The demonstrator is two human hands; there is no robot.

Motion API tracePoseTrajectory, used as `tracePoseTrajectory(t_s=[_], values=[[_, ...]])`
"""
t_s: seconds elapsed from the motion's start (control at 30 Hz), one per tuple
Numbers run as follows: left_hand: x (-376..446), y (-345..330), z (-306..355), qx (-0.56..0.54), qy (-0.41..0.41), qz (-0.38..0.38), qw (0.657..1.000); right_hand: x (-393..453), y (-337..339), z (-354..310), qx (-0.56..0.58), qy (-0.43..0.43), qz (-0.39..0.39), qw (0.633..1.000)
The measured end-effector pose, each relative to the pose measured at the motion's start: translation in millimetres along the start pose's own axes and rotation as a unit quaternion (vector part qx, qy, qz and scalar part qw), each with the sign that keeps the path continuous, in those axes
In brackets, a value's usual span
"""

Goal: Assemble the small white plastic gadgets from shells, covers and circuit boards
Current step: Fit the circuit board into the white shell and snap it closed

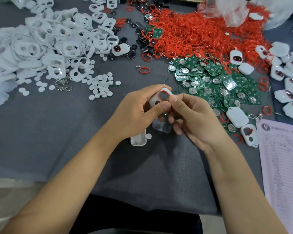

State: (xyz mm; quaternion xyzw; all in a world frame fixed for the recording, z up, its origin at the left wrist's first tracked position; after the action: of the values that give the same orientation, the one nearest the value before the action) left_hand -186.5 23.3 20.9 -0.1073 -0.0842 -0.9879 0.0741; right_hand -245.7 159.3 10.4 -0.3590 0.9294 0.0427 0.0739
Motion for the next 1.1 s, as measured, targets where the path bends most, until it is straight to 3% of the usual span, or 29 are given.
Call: tracePoseTrajectory(t_s=[0.33,0.47,0.67,0.87,1.0,1.1], values=[[3,1,-2,-0.132,0.023,0.002,0.991,0,0,-3,-0.063,0.047,0.073,0.994],[2,3,-1,-0.111,0.012,-0.001,0.994,-1,7,-10,-0.046,0.082,0.077,0.993],[2,1,0,-0.115,0.003,-0.015,0.993,0,9,1,0.005,0.039,0.068,0.997],[0,3,-3,-0.085,0.003,-0.013,0.996,2,9,3,-0.087,0.037,0.099,0.991],[1,1,-1,-0.071,-0.005,-0.004,0.997,-3,15,-9,-0.195,0.098,0.178,0.959],[2,6,3,-0.099,-0.018,0.036,0.994,-9,11,-25,-0.31,0.19,0.242,0.899]])
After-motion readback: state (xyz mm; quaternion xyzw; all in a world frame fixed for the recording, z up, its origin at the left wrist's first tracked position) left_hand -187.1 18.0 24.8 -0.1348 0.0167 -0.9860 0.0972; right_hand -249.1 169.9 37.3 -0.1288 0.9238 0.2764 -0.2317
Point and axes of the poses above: each hand's wrist, its own x-axis towards the middle knuckle, its own y-axis out of the back of the hand, z = x × y, the point moved 6 cm from there along x, towards the middle knuckle, and after that the axes turned 14 degrees about -x, right-handed, at the moved point
